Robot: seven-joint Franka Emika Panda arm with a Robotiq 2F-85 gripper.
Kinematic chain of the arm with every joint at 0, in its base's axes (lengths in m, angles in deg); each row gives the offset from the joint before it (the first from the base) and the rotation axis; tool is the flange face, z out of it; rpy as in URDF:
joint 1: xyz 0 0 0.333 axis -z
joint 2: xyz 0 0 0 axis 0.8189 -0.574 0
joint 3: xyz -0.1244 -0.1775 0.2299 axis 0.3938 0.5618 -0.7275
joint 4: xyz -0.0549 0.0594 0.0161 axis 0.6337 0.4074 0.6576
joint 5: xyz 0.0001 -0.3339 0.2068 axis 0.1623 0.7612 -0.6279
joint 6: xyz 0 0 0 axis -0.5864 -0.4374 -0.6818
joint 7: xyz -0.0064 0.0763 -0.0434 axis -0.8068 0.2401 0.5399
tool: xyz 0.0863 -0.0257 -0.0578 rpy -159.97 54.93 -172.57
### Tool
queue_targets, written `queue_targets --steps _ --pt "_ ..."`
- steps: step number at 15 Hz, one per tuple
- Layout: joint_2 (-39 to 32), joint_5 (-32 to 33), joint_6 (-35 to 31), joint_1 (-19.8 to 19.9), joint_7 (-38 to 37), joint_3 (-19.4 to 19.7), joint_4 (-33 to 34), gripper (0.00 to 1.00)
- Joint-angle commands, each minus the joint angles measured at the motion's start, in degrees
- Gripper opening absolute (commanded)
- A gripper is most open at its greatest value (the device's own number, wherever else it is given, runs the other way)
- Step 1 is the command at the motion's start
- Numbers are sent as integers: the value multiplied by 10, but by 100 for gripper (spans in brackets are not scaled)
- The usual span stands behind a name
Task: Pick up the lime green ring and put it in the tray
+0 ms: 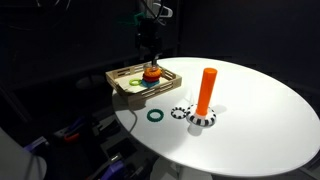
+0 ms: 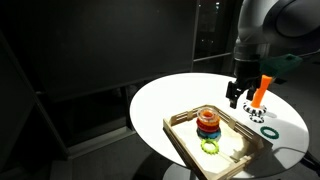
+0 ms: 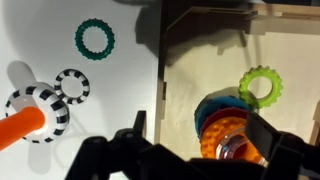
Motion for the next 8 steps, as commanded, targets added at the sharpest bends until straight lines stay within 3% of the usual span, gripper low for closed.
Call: queue_targets --steps 1,8 --pt "50 36 32 6 -47 6 -6 100" --pt "135 10 55 29 -44 9 -27 100"
